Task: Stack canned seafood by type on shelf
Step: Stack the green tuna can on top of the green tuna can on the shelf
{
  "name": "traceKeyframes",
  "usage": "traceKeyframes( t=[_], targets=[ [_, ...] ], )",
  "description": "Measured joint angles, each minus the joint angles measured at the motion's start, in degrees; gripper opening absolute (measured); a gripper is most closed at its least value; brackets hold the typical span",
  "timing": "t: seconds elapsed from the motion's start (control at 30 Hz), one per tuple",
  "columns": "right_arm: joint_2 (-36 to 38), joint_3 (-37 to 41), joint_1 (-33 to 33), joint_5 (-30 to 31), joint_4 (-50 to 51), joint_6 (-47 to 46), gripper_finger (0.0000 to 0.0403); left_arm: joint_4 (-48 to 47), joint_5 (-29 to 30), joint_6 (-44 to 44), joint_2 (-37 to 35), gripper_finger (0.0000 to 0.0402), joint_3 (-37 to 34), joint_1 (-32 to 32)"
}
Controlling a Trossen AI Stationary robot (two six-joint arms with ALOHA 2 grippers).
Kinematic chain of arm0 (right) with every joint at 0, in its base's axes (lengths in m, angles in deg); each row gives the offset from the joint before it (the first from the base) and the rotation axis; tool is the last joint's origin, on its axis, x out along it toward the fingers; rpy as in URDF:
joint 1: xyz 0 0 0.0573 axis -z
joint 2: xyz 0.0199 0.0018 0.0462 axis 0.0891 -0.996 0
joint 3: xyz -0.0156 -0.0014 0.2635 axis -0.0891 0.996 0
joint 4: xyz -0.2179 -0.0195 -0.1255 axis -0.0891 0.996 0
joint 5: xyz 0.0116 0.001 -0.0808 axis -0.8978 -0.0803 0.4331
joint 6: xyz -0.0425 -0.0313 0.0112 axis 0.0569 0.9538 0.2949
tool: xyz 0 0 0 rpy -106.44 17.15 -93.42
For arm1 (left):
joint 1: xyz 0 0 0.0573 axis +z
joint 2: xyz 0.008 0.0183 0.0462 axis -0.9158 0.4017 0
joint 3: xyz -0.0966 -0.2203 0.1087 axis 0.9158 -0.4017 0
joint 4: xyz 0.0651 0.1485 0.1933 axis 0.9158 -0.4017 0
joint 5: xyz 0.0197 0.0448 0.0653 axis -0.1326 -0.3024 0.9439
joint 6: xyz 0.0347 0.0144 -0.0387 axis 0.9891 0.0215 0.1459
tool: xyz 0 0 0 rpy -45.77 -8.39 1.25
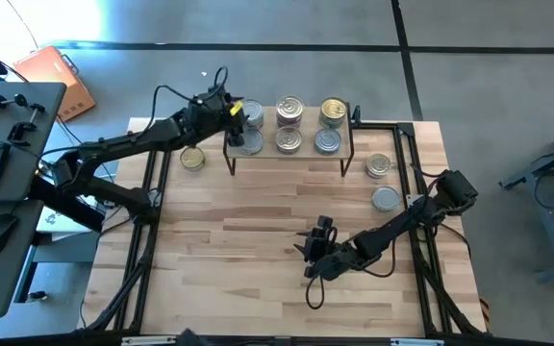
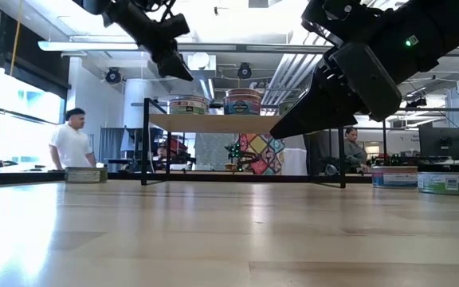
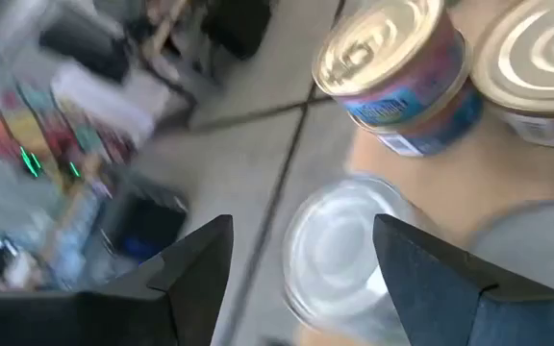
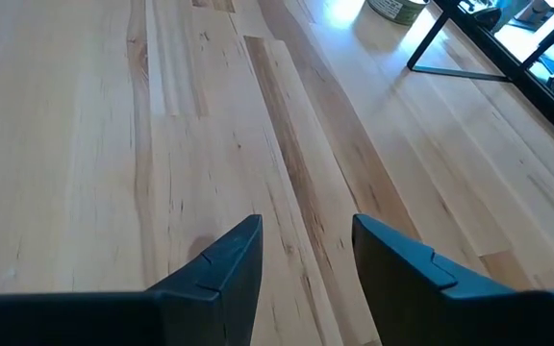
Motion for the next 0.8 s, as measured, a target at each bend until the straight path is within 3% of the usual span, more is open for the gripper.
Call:
traceKeyframes(
  t=[0.23, 0.4, 0.57, 0.8],
  targets=[
    [-0.68, 0.0, 0.0, 0.02, -0.5, -0.9, 0.0154, -23.48, 14.51, -26.04, -4.2, 0.0225, -0.78, -10.52],
    [-2.88, 0.0, 0.0, 0.02, -1.38, -1.13, 0.0154, -31.23, 25.94, -42.59, -8.54, 0.0193, -7.14, -22.9],
    [-2.79, 0.0, -0.83, 0.0, 1.95, 1.29, 0.0154, -32.36, 27.53, -59.98, -12.8, 0.0173, -16.5, -34.22],
    [7.22, -0.02, -3.74, 0.08, 19.99, 1.2, 0.0153, -29.39, 30.41, -80.91, -13.58, 0.0166, -27.56, -44.28]
  ],
)
